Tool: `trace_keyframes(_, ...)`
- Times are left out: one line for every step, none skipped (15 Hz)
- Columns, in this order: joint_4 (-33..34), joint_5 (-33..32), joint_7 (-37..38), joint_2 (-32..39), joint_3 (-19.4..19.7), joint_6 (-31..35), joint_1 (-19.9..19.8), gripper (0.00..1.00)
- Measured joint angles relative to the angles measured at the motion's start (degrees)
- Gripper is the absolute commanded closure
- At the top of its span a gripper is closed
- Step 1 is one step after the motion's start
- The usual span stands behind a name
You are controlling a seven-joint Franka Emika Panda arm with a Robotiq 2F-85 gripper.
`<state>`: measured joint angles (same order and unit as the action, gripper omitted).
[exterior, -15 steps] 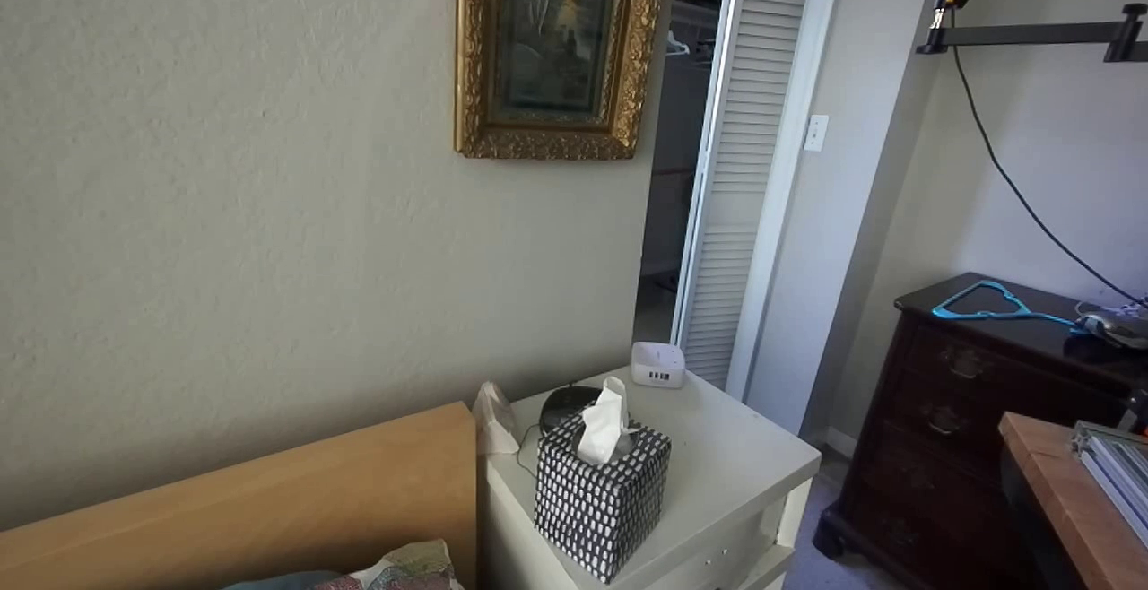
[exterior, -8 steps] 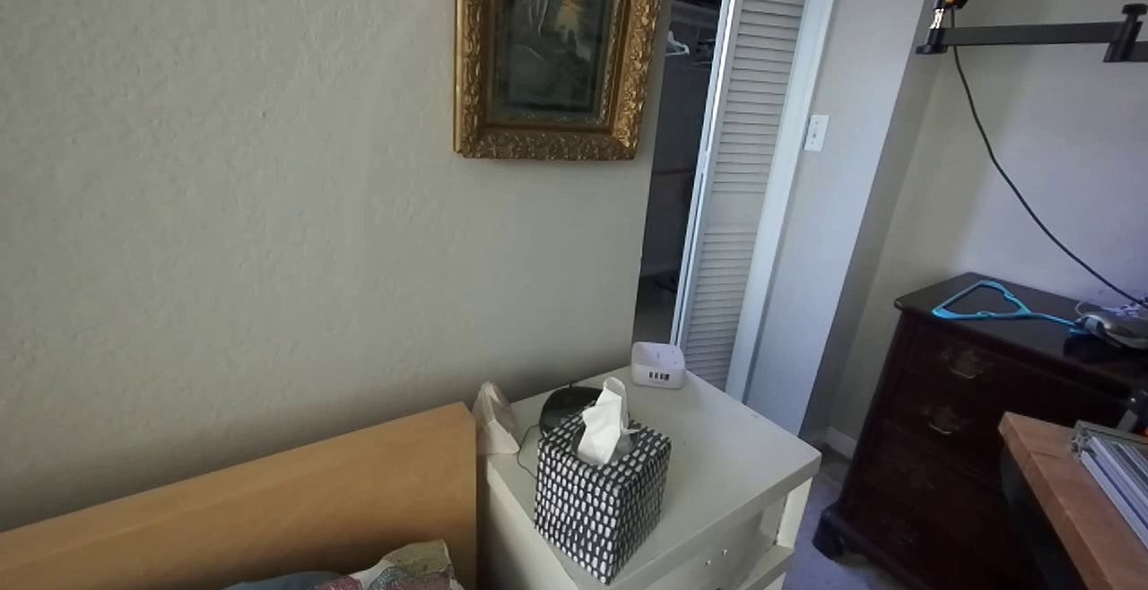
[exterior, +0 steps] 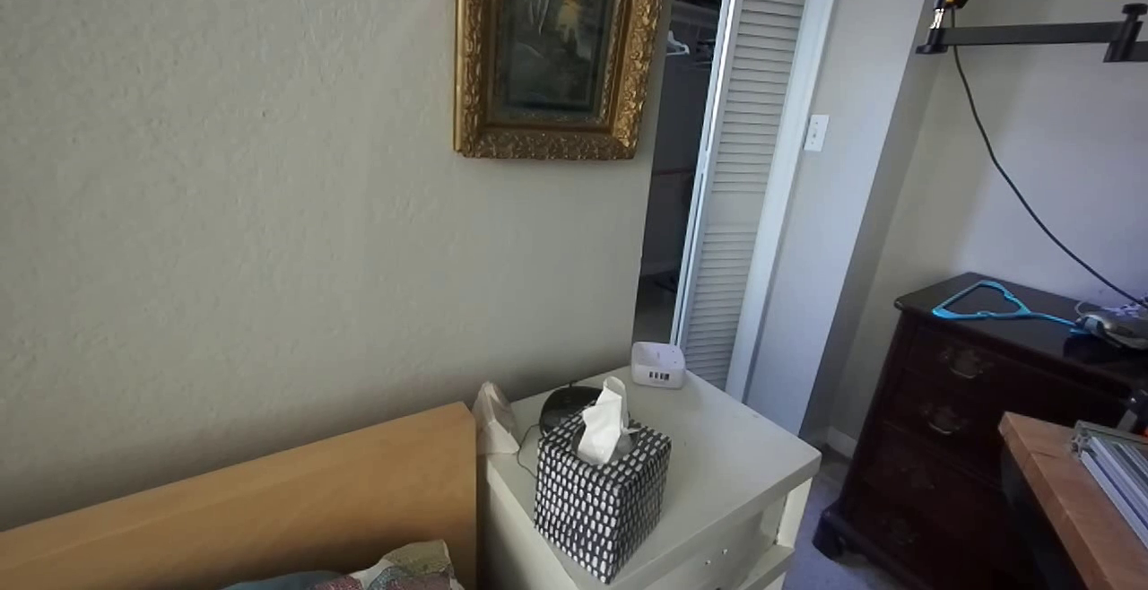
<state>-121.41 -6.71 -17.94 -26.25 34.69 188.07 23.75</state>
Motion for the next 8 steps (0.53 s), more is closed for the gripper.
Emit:
trace_keyframes(-0.06, 0.0, 0.2, -0.04, -0.4, 0.0, -0.59, 0.98)
trace_keyframes(-0.12, 0.0, 0.42, -0.14, -0.98, 0.02, -1.48, 0.98)
trace_keyframes(-0.23, 0.0, 0.59, -0.35, -1.72, 0.04, -2.64, 0.98)
trace_keyframes(-0.44, 0.0, 0.73, -0.66, -2.66, 0.13, -4.13, 0.98)
trace_keyframes(-0.82, 0.0, 0.96, -1.1, -3.88, 0.33, -6.1, 0.98)
trace_keyframes(-1.42, 0.0, 1.27, -1.69, -5.28, 0.6, -8.38, 0.98)
trace_keyframes(-2.17, -0.01, 1.87, -2.34, -6.95, 0.93, -11.07, 0.98)
trace_keyframes(-3.0, -0.01, 2.55, -3.11, -8.65, 1.18, -13.94, 0.98)
